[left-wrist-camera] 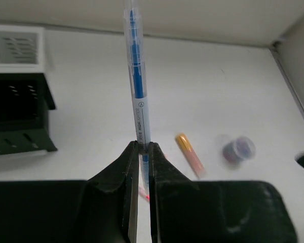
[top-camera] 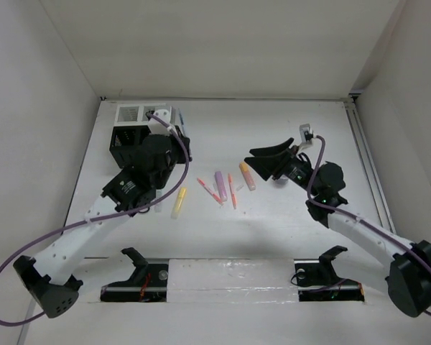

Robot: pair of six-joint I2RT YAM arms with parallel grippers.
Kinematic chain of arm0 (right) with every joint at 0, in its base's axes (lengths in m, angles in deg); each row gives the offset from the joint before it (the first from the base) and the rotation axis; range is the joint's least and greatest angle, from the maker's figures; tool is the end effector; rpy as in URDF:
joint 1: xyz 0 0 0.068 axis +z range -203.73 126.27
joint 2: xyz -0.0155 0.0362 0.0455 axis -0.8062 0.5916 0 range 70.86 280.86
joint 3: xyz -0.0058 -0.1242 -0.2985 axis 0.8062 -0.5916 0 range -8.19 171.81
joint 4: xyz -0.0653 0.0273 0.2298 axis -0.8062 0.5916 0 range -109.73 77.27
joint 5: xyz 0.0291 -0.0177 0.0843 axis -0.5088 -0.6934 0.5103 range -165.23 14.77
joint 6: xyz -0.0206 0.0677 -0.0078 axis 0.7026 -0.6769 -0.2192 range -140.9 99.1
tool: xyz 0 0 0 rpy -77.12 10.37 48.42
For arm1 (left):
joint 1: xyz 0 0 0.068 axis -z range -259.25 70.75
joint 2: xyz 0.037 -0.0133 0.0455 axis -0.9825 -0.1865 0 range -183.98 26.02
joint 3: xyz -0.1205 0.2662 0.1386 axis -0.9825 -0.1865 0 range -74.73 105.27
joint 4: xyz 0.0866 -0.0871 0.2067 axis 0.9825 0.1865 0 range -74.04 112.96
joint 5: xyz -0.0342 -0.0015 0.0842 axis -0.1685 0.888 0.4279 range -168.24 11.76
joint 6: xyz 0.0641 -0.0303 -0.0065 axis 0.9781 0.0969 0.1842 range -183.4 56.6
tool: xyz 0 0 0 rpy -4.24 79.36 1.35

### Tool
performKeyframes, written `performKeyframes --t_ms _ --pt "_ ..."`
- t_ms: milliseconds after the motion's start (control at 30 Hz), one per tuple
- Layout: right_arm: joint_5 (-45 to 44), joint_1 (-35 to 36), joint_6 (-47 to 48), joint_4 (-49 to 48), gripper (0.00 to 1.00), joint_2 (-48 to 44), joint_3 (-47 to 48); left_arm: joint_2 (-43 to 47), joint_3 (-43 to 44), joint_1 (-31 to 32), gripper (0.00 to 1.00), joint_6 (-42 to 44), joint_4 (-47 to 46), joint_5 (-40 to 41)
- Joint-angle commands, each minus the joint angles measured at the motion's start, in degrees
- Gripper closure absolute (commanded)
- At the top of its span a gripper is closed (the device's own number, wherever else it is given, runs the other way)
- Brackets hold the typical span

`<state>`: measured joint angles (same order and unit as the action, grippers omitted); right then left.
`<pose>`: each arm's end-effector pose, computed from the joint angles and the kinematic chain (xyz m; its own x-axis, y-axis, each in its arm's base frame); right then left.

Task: Sort the stationery into containers
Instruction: Place the pen in the storage box.

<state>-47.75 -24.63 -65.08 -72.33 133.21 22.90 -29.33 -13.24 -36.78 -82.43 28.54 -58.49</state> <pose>0.1721 0.1267 0.3751 -0.3344 0.5214 -0.7851 -0.8003 0.2828 0.5287 0.1486 -0.1092 0.4423 -0.2048 -0.2287 -0.9517 0.3395 0.8953 -0.2882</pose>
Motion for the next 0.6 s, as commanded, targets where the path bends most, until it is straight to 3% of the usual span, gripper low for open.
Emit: performKeyframes --t_ms 0,100,400,567 --pt "-2.68 -0.63 7.62 10.71 0.31 -6.35 0.2 -4.57 7.29 -1.86 1.0 -1.28 -5.98 18.47" --pt "-4.01 -0.63 9.12 14.36 0.3 -9.69 0.81 -11.86 14.14 -7.31 1.0 0.99 -9.31 20.86" --pt "-2.96 -1.77 10.96 18.15 0.28 -14.01 -2.35 -32.86 30.43 -26.45 1.0 10.05 -14.68 16.99" --pt "-1.56 -1.77 10.96 18.15 0.28 -12.86 -2.87 -40.17 31.84 -30.25 1.0 17.26 -26.37 20.69"
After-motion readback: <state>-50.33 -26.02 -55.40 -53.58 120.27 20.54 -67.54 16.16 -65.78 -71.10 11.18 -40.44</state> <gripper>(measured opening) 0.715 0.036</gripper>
